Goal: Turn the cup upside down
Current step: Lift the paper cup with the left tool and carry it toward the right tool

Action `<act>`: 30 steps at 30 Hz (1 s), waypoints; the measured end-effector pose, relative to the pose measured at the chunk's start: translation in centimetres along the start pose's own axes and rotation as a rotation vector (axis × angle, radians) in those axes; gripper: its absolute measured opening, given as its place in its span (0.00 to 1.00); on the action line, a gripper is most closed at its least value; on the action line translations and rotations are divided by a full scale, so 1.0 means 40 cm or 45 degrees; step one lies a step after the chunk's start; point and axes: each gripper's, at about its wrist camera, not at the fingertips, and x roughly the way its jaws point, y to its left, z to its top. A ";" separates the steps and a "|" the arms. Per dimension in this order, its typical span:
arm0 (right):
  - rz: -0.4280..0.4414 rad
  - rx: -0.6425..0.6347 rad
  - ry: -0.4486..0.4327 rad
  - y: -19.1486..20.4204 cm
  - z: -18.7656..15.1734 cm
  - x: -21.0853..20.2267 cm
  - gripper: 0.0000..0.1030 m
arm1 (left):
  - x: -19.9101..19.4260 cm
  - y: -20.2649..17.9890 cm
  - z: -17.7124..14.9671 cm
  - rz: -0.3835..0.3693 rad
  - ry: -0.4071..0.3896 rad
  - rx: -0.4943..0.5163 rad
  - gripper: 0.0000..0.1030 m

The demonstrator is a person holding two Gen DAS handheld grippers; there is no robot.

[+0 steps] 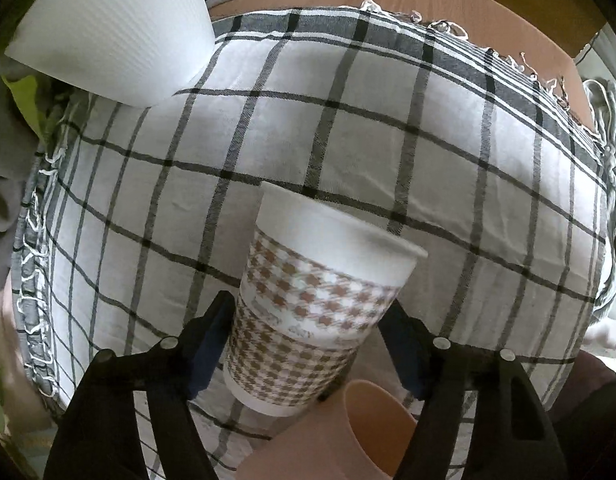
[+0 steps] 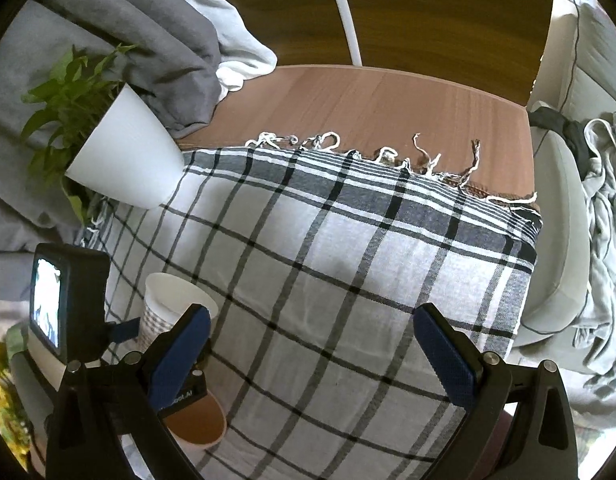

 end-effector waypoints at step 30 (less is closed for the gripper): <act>0.080 -0.396 -0.042 -0.012 0.111 -0.113 0.99 | -0.278 -0.044 -0.148 -0.102 -0.266 -0.667 0.65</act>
